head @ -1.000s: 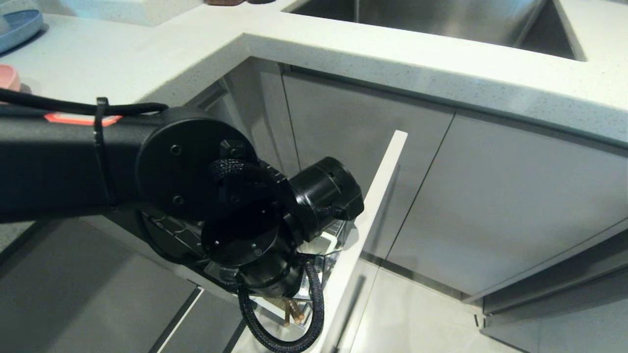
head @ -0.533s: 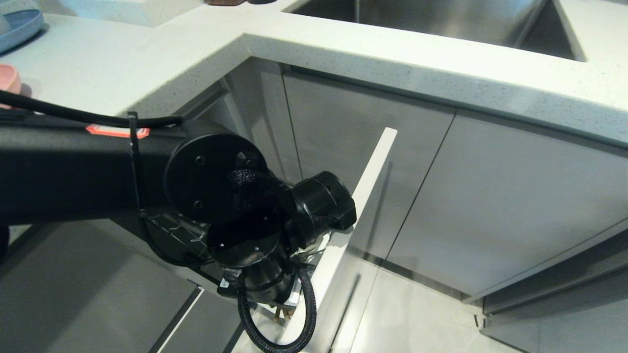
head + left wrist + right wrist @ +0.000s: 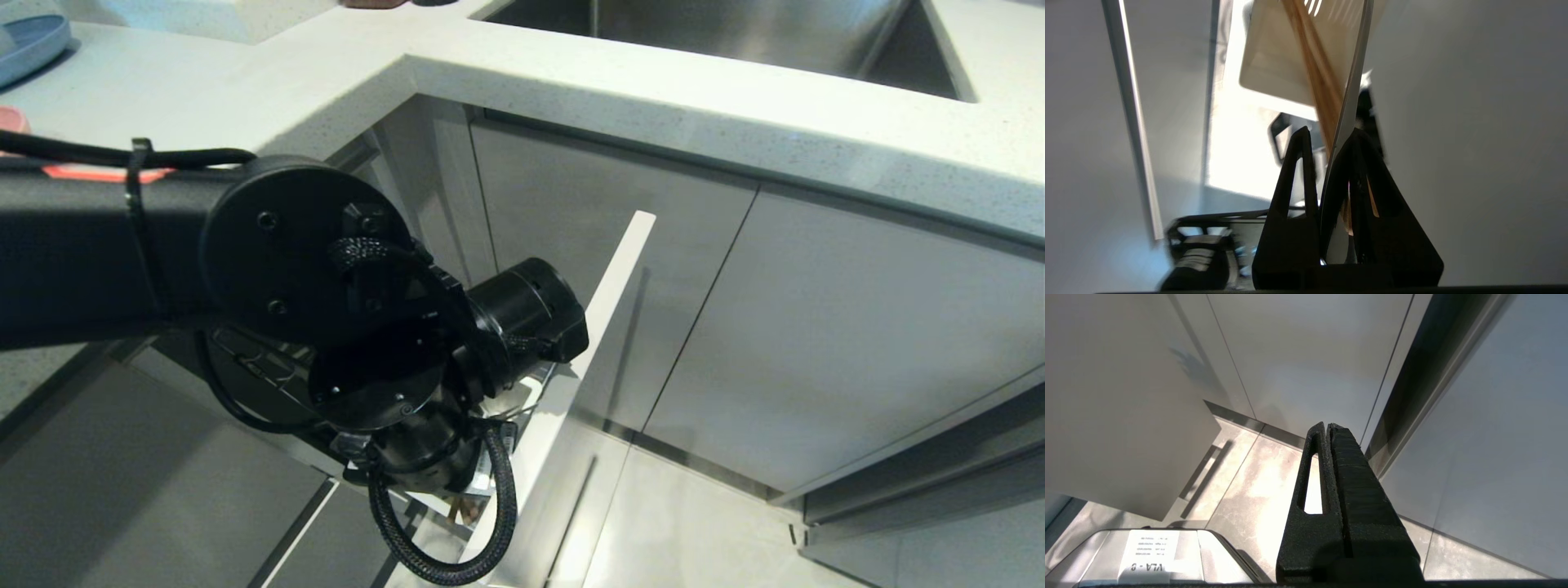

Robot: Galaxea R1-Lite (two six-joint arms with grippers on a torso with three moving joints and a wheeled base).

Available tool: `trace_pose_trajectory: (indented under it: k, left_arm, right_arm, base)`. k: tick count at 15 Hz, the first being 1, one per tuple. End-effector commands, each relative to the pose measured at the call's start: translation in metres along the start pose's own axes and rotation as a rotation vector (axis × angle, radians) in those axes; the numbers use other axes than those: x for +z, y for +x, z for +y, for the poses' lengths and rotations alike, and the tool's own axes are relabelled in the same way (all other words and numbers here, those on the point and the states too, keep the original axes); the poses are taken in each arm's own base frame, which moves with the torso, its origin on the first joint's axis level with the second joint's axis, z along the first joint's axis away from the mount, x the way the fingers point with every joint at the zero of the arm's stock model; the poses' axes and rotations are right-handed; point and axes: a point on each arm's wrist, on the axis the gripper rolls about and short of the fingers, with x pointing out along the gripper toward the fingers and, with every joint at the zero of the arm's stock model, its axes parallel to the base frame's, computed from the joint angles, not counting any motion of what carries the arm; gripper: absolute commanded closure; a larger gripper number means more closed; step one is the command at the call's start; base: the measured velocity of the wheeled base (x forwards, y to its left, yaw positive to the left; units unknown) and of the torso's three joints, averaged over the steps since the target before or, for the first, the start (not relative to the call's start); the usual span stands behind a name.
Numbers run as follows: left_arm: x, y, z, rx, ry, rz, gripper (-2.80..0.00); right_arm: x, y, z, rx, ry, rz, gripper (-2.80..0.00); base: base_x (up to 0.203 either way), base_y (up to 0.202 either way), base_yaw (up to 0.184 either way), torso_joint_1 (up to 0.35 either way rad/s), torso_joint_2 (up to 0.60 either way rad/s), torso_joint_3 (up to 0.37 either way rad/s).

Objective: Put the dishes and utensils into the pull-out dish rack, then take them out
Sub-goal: Take the fork out of the cupboard

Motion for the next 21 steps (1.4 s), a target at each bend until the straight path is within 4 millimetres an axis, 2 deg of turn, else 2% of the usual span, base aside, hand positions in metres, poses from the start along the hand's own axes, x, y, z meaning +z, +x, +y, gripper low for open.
trace_pose_trajectory:
  k: [1, 10, 16, 21]
  left_arm:
    - [0.000, -0.011, 0.003, -0.009, -0.030, -0.046, 0.00]
    - [-0.001, -0.019, 0.006, -0.022, -0.040, -0.072, 0.00]
    - [0.003, -0.030, 0.008, -0.024, -0.125, -0.141, 0.00]
    - [0.004, -0.027, 0.006, -0.013, -0.132, -0.148, 0.00]
  right_arm:
    - [0.000, 0.000, 0.000, 0.000, 0.001, 0.001, 0.00]
    - [0.000, 0.000, 0.000, 0.000, 0.000, 0.001, 0.00]
    - [0.000, 0.000, 0.000, 0.000, -0.001, 0.002, 0.00]
    - [0.000, 0.000, 0.000, 0.000, -0.001, 0.000, 0.00]
  base:
    - [0.000, 0.000, 0.000, 0.000, 0.00, 0.000]
    - [0.000, 0.000, 0.000, 0.000, 0.00, 0.000]
    - [0.000, 0.000, 0.000, 0.000, 0.00, 0.000]
    - [0.000, 0.000, 0.000, 0.000, 0.00, 0.000]
